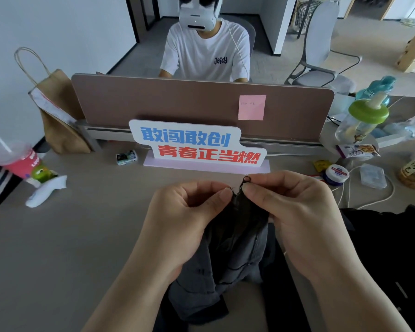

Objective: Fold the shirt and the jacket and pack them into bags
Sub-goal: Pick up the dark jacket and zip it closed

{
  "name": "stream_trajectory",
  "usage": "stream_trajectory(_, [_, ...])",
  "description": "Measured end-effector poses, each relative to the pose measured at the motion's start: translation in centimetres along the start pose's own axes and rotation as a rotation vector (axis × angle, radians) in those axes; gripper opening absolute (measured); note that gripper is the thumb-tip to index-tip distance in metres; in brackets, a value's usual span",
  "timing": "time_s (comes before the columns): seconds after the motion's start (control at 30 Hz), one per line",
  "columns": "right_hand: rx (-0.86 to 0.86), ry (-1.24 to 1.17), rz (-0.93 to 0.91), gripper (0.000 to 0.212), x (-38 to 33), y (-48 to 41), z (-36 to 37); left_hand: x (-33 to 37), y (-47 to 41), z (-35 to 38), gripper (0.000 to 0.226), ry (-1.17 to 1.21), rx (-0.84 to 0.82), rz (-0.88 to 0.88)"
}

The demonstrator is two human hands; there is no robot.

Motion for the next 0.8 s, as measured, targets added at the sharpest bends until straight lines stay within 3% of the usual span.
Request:
stream_trajectory(0.53, [-0.004,0.01,0.082,0.011,2.5,1.2,1.7,-0.9,-0.9,-0.9,0.005,0.041,0.058,-0.028])
stream_trajectory(0.8, [0.005,0.114,-0.003,0.011,1.0,-0.1,-0.2,0.1,-1.2,0.5,0.009,-0.357,0.079,0.161])
Point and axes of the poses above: each hand's wrist, its own y-axis away from the middle knuckle, its own z-axis out of the palm, x = y × z, the point moved 10 cm from there along -y, towards the middle knuckle, and after that the axes turned 14 degrees about -z, right-handed, at the moved point
